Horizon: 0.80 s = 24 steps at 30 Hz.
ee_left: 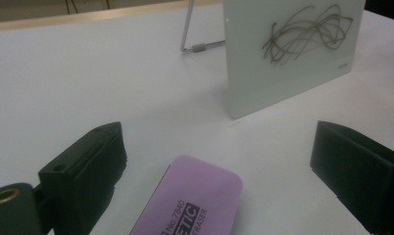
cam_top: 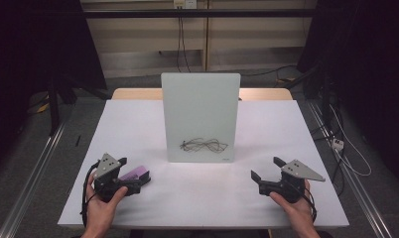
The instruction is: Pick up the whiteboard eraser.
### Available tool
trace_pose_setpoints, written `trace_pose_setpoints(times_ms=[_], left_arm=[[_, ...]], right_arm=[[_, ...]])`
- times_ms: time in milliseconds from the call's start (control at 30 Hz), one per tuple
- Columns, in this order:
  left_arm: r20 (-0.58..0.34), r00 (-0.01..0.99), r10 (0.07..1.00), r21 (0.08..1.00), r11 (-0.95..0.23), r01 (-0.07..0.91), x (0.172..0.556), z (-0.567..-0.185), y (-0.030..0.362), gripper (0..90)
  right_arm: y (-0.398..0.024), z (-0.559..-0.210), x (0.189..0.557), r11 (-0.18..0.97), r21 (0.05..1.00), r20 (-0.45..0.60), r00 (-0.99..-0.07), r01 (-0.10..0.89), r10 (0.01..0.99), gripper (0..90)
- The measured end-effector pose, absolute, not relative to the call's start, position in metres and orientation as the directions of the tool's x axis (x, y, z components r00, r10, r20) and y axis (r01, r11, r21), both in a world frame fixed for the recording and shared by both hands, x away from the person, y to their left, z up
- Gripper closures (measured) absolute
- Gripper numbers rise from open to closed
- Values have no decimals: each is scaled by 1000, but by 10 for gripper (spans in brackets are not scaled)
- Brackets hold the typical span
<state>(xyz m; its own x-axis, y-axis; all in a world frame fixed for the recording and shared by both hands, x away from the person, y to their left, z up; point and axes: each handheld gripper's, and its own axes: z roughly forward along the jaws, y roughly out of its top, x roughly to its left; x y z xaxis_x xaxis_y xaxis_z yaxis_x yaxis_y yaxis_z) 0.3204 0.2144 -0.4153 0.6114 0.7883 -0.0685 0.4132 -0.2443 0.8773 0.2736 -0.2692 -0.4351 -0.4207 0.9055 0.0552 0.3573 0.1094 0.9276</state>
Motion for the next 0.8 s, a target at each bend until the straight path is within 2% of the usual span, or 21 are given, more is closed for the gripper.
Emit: trace_pose_setpoints(times_ms=[200, 467, 800], left_arm=[[-87, 608, 789, 880, -225, 418, 321, -413, 216, 67], [-74, 613, 787, 859, -261, 439, 323, -410, 217, 120], [-61, 653, 755, 838, -317, 445, 326, -406, 220, 101]], right_arm=[[-271, -436, 275, 100, 926, 65, -416, 363, 907, 65], [-270, -437, 276, 105, 915, 78, -425, 390, 902, 63], [-268, -437, 275, 110, 917, 78, -443, 383, 893, 67]])
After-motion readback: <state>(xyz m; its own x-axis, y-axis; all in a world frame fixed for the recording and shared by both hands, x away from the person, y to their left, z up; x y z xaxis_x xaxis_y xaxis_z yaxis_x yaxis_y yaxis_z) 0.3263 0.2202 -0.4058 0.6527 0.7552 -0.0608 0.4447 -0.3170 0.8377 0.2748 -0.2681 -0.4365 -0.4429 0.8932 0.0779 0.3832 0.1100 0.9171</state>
